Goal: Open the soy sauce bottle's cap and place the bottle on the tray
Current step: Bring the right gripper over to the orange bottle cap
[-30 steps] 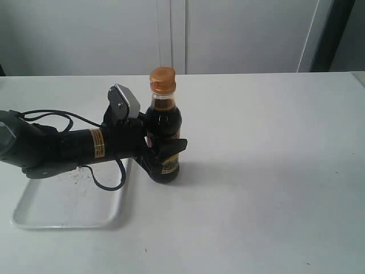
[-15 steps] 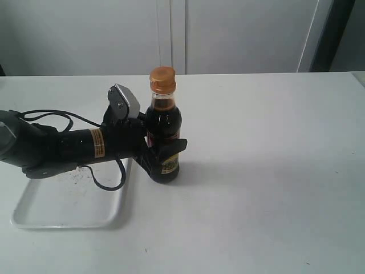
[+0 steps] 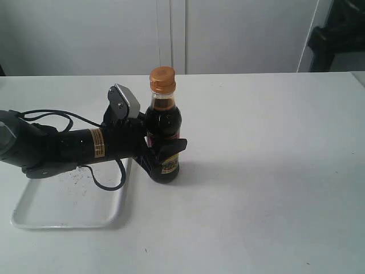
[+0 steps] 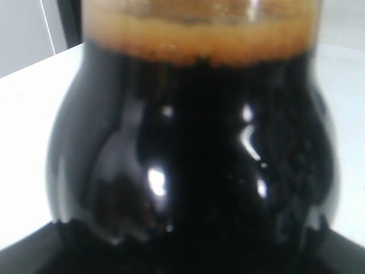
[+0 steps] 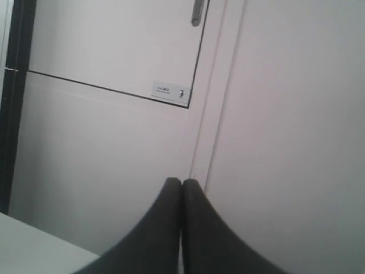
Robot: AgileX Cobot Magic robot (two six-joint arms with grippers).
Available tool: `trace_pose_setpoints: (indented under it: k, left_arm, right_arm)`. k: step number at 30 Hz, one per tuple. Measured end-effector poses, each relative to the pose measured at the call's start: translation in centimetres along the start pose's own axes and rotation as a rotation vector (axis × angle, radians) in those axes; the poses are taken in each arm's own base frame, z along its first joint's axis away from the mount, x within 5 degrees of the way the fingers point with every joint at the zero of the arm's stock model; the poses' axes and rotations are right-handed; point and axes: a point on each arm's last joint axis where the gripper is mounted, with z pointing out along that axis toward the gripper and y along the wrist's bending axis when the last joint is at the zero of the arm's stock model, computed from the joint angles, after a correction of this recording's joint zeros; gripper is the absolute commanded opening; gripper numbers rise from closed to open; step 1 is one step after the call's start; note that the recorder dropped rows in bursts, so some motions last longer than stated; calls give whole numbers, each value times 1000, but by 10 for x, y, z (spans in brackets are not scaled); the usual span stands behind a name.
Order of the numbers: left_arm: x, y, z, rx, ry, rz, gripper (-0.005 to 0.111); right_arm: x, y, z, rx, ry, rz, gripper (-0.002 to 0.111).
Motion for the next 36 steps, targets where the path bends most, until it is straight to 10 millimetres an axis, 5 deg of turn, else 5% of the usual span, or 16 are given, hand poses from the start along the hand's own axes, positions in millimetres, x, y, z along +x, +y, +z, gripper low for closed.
trace_pose_setpoints:
  k: [10,22,28,36]
  left_arm:
    - [-1,0,0,2,4,8,0]
    - [0,1,0,0,10,8,0]
    - [0,1,0,0,10,8,0]
    - [0,0,0,2,11,9,0]
  right_arm:
    - [40,33,30,-54,74,-77,0]
    - [83,72,45,-186,164,-475,0]
    - [96,90,48,-254,135,-683,0]
    - [112,102,60,-308,133,-739,0]
